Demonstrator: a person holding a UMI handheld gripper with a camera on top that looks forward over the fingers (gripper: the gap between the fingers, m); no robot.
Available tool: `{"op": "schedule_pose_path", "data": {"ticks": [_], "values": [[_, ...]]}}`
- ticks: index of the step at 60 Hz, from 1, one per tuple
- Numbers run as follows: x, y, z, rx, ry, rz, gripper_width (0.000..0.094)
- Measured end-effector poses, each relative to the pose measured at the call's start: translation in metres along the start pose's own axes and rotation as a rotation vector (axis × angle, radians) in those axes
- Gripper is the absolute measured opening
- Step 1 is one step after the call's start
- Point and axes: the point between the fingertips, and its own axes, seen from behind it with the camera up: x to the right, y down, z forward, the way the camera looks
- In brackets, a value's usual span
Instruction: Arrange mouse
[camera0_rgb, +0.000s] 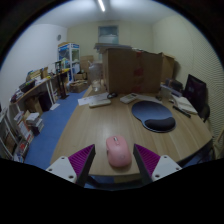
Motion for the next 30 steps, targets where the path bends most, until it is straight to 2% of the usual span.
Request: {"op": "schedule_pose_path", "data": {"ticks": [10, 12, 13, 17, 22, 30], "values": [[0.006, 0.026, 0.059, -0.026, -0.092, -0.039, 0.0783], [0.007, 0.017, 0.065, 0.032, -0.099, -0.077, 0.0779], [0.006, 0.019, 0.067, 0.035, -0.11, -0.089, 0.0762], [0.01, 0.015, 0.07, 0.087, -0.111, -0.078, 0.0516], [0.01, 0.016, 0.07, 0.093, -0.09, -0.079, 0.0467], [0.01, 0.018, 0.071, -0.014, -0.098, -0.083, 0.0385]]}}
